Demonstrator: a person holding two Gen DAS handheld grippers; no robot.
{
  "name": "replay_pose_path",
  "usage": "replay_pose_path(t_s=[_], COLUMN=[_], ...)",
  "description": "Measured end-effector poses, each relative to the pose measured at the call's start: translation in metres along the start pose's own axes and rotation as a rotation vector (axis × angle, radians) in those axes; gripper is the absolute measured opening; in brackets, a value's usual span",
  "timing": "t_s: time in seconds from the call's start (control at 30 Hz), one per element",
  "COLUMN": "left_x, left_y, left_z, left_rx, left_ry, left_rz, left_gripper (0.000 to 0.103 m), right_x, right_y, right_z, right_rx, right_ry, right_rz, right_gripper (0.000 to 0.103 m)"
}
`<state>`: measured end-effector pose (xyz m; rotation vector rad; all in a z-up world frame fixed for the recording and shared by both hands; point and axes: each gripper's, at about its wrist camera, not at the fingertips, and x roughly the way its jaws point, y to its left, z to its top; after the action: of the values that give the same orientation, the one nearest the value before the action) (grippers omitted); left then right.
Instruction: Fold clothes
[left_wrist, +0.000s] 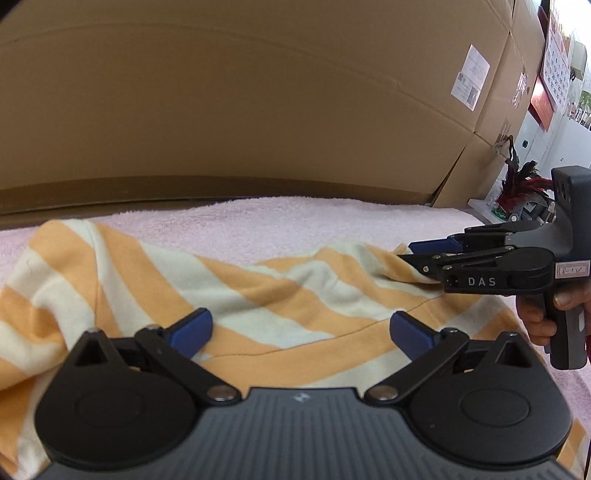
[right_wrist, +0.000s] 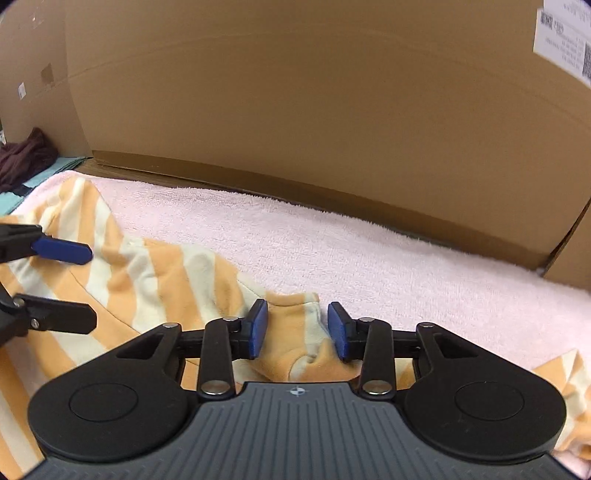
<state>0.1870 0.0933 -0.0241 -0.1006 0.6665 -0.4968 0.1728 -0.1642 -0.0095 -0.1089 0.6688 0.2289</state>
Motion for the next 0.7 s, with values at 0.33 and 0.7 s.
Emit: replay_pose_path(t_s=[0.33,0.7], left_x=[0.0,-0.002], left_y=[0.011,0.033], left_z=[0.001,0.007], left_rx=[-0.057,-0.183], left_ry=[-0.024,-0.068], left_rz=[-0.056,-0.139], left_gripper=[0.102,0.102], right_x=[0.028,-0.014], right_y=[-0.001,-0.003], right_z=[0.05,0.033], right_rx=[0.148,0.342], right_ry=[-0.214,-0.193], right_rz=[-0.154,0.211], right_gripper=[0.0,0.048])
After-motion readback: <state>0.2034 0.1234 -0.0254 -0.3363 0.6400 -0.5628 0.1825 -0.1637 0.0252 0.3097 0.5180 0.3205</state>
